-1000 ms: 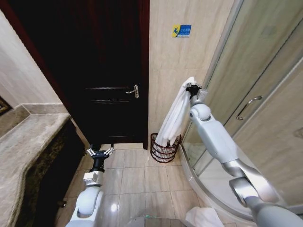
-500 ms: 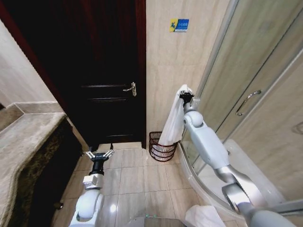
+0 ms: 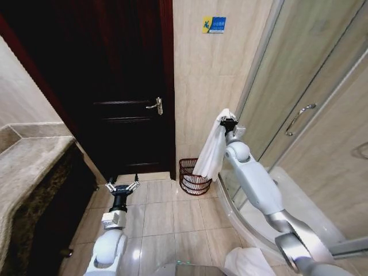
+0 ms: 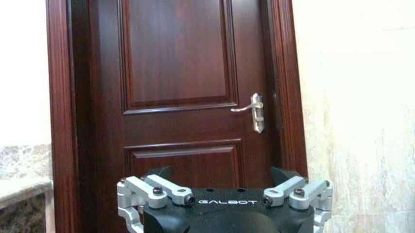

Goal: Discard the used towel into the hamper.

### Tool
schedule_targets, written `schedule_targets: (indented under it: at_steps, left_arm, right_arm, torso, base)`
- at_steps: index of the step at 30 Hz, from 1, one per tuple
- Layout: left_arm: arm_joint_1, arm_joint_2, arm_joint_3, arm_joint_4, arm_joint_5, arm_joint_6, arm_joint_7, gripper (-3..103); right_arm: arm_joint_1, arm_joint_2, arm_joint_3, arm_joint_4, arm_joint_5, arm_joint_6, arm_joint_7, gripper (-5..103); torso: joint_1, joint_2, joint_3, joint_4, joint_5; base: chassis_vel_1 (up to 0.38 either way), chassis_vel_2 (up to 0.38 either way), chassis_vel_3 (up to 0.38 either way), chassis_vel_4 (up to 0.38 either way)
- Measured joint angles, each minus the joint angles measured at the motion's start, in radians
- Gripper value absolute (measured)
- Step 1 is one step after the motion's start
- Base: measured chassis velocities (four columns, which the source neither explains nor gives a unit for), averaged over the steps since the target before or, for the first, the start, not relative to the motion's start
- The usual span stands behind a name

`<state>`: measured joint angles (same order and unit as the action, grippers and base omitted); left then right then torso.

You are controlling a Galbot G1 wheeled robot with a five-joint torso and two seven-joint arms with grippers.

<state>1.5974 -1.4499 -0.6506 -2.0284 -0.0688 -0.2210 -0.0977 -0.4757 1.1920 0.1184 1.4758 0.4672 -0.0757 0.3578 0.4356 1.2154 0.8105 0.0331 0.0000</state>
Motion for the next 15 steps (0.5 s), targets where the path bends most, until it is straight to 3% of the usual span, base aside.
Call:
schedule_targets:
  at_steps: [15]
  left_arm:
    - [-0.002, 0.01, -0.003, 0.006, -0.004, 0.0, 0.004, 100]
  right_arm:
    - [0.049, -0.012, -0.007, 0.01, 0.013, -0.009, 0.008, 2]
  torso:
    - [-0.034, -0.077, -0.042, 0.0, 0.0]
  base:
    - [0.0, 0.0, 0.0, 0.0]
